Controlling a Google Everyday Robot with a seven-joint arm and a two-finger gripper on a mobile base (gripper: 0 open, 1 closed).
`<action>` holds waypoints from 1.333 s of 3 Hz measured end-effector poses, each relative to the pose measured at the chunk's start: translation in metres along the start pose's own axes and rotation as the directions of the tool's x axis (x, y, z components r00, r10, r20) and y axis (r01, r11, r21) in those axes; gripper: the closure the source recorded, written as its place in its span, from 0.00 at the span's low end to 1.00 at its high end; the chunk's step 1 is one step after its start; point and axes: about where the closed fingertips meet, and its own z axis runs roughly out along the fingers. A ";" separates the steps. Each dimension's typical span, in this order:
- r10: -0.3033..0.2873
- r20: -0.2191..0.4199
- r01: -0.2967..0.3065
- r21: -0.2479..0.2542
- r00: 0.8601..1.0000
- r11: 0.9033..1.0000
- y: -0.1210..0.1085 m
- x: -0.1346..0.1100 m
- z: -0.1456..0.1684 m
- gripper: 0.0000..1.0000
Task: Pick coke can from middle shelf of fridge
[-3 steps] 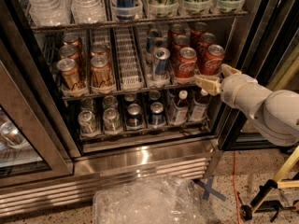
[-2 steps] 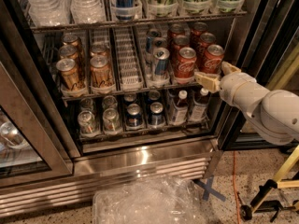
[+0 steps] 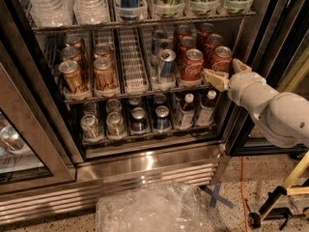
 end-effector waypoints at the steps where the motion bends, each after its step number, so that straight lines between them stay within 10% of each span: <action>1: -0.004 0.016 0.004 0.023 1.000 1.000 -0.004 -0.002 0.001 0.34; 4: -0.013 0.007 0.012 0.081 1.000 0.997 -0.019 0.006 0.015 0.32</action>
Offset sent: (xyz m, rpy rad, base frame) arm 0.0097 -0.0098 0.0042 -0.0020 -0.0391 -0.0545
